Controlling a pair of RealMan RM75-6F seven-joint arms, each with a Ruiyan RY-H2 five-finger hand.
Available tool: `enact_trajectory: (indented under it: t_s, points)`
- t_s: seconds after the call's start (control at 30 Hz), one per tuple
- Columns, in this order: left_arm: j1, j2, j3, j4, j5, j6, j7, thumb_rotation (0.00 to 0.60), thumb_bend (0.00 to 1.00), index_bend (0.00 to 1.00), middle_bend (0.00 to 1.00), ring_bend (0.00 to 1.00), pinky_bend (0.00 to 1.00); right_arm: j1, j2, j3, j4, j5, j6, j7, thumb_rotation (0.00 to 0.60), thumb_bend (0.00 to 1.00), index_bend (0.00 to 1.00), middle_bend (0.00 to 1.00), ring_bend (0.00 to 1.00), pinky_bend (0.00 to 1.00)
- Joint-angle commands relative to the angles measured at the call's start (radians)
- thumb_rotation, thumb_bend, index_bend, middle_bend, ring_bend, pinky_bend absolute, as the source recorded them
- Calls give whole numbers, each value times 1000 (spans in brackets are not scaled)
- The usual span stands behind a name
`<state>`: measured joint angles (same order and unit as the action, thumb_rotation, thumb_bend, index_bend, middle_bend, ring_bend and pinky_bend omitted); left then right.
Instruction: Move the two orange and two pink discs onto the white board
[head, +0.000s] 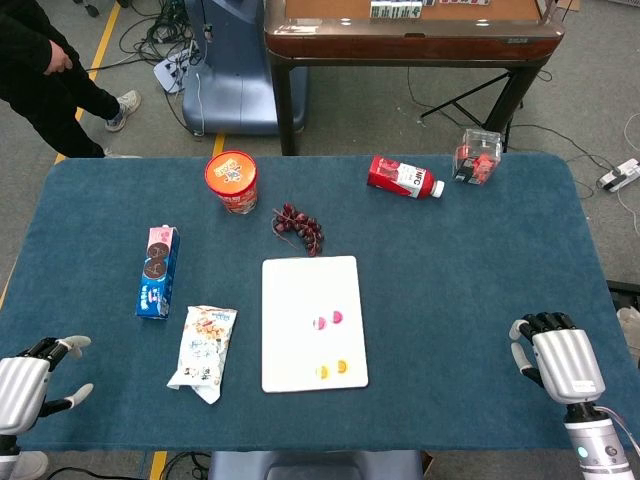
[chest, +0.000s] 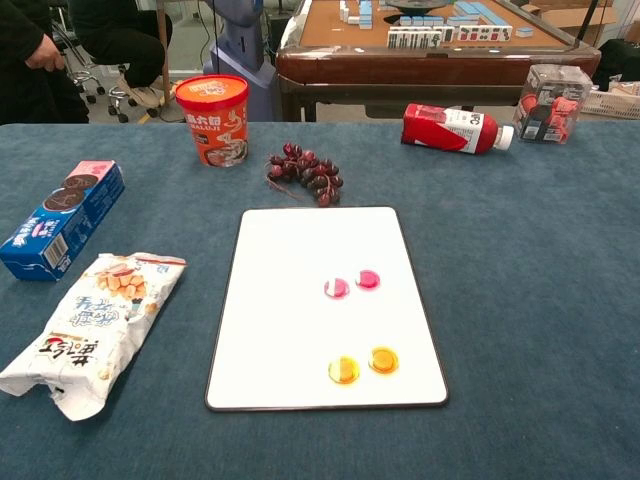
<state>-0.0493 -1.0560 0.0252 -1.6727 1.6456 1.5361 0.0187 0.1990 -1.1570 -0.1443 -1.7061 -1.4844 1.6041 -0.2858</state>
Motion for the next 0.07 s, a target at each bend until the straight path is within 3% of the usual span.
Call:
enact_trajectory:
  t_s: [0.03,0.07]
  points:
    - [-2,-3,1,3,-6,-8,3,600,73,405,469,354,561,-1,7,18,4,6,-43,11,600,388,507,460,361,336]
    - [-3,-5,1,4,-8,-10,4,600,73,405,469,354,561,-1,7,21,4,8,-52,13,600,388,507,461,361,336]
